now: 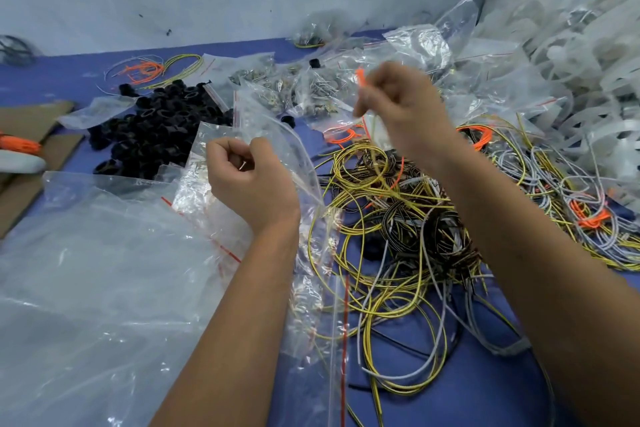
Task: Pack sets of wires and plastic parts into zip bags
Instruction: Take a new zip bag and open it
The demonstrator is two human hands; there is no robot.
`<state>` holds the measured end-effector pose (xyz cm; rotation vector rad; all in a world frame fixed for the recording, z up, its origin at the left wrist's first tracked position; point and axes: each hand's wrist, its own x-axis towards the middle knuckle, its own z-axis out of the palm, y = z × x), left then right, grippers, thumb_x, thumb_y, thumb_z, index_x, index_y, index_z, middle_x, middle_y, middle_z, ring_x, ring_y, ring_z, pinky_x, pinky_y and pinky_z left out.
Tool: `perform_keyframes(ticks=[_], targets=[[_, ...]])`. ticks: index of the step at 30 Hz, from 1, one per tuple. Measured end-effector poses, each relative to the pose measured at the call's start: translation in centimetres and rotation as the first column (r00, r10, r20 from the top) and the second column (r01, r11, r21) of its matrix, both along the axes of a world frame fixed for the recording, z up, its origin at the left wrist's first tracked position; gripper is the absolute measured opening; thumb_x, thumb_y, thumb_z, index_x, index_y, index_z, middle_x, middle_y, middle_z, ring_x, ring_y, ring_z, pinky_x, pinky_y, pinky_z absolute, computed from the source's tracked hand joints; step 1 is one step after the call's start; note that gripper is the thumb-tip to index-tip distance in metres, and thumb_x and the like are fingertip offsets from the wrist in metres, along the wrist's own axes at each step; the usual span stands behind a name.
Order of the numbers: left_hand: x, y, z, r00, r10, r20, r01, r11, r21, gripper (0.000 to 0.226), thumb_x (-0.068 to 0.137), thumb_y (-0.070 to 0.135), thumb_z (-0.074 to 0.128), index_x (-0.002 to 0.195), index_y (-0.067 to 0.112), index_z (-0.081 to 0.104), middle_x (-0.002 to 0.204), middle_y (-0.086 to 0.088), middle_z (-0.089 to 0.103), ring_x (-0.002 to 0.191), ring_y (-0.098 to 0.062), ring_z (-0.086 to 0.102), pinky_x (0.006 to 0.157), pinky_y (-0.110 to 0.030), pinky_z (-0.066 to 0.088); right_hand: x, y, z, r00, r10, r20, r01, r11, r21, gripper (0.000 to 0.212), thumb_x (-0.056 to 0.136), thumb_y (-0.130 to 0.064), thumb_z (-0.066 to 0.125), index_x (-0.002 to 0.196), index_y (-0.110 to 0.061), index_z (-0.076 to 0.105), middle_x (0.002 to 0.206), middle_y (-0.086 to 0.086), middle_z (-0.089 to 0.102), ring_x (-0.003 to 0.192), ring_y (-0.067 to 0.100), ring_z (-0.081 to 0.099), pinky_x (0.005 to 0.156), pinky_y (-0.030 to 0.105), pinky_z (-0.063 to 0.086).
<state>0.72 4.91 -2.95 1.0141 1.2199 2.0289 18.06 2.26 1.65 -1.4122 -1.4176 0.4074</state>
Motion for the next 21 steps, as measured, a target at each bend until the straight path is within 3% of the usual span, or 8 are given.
perform_keyframes(ticks=[2,4,6,8,11,13,15,21], targets=[[0.2,-0.2,0.0,0.999,-0.046,-0.028,0.046,0.999,0.023,0.026,0.077,0.0,0.055,0.068,0.018,0.04,0.062,0.007,0.035,0.053,-0.005,0.033,0.056,-0.016,0.03,1.6,-0.9,0.8,0.914,0.013,-0.405,0.036,0.993,0.113,0.018,0.104,-0.013,0.057,0.086,-0.015,0.06,0.075,-0.001,0.073,0.061,0.014,0.051,0.056,0.028,0.04],[0.4,-0.4,0.0,0.993,-0.104,-0.053,0.106,0.994,0.036,0.026,0.076,0.001,0.055,0.067,0.021,0.04,0.061,0.006,0.035,0.054,-0.007,0.033,0.056,-0.019,0.032,2.7,-1.6,1.5,0.693,0.107,-0.713,0.021,0.985,0.169,0.019,0.107,-0.01,0.051,0.088,-0.011,0.058,0.077,0.003,0.073,0.061,0.012,0.05,0.056,0.021,0.04],[0.7,-0.6,-0.1,0.983,-0.159,-0.091,0.163,0.986,0.043,0.025,0.076,0.003,0.056,0.068,0.022,0.042,0.061,0.007,0.037,0.055,-0.01,0.034,0.055,-0.021,0.033,3.6,-2.4,2.0,0.522,0.155,-0.839,0.034,0.979,0.202,0.017,0.107,-0.007,0.049,0.091,-0.009,0.056,0.078,0.007,0.073,0.061,0.012,0.051,0.055,0.019,0.042],[0.9,-0.7,-0.4,0.963,-0.216,-0.159,0.226,0.973,0.051,0.026,0.078,0.002,0.058,0.069,0.022,0.044,0.06,0.008,0.039,0.053,-0.006,0.035,0.054,-0.019,0.033,3.9,-3.0,2.0,0.473,0.179,-0.862,0.039,0.974,0.224,0.013,0.106,-0.008,0.05,0.094,-0.009,0.055,0.085,0.01,0.072,0.063,0.013,0.053,0.057,0.019,0.043],[1.3,-0.8,-0.9,0.915,-0.326,-0.24,0.342,0.94,0.026,0.024,0.082,0.002,0.062,0.073,0.02,0.048,0.059,0.01,0.043,0.053,-0.005,0.039,0.054,-0.022,0.036,4.1,-3.8,1.6,0.562,0.167,-0.81,0.041,0.973,0.229,0.013,0.104,-0.01,0.053,0.092,-0.013,0.058,0.088,0.005,0.069,0.067,0.014,0.053,0.063,0.024,0.042],[1.5,-0.9,-1.1,0.893,-0.364,-0.266,0.378,0.926,0.004,0.022,0.082,0.003,0.063,0.074,0.019,0.049,0.057,0.013,0.045,0.052,-0.005,0.041,0.052,-0.022,0.037,4.5,-4.2,1.1,0.865,-0.056,-0.499,0.16,0.973,0.168,0.012,0.102,-0.011,0.058,0.091,-0.012,0.063,0.08,0.0,0.063,0.066,0.015,0.047,0.062,0.029,0.039],[1.6,-1.0,-1.2,0.884,-0.373,-0.28,0.388,0.922,-0.001,0.02,0.081,0.003,0.064,0.074,0.016,0.05,0.055,0.014,0.046,0.051,-0.004,0.041,0.051,-0.019,0.036,4.9,-4.3,0.6,0.958,-0.241,-0.157,0.267,0.949,0.169,0.009,0.1,-0.012,0.061,0.093,-0.007,0.066,0.075,0.0,0.058,0.067,0.014,0.046,0.064,0.034,0.039],[1.7,-1.0,-1.4,0.851,-0.429,-0.302,0.436,0.899,-0.046,0.02,0.083,0.001,0.065,0.077,0.014,0.052,0.06,0.006,0.049,0.053,-0.007,0.044,0.053,-0.021,0.038,2.3,-4.7,-0.3,0.795,0.026,-0.606,0.092,0.982,0.163,0.016,0.101,-0.003,0.057,0.09,-0.009,0.066,0.07,0.003,0.065,0.06,0.014,0.057,0.055,0.023,0.045]])
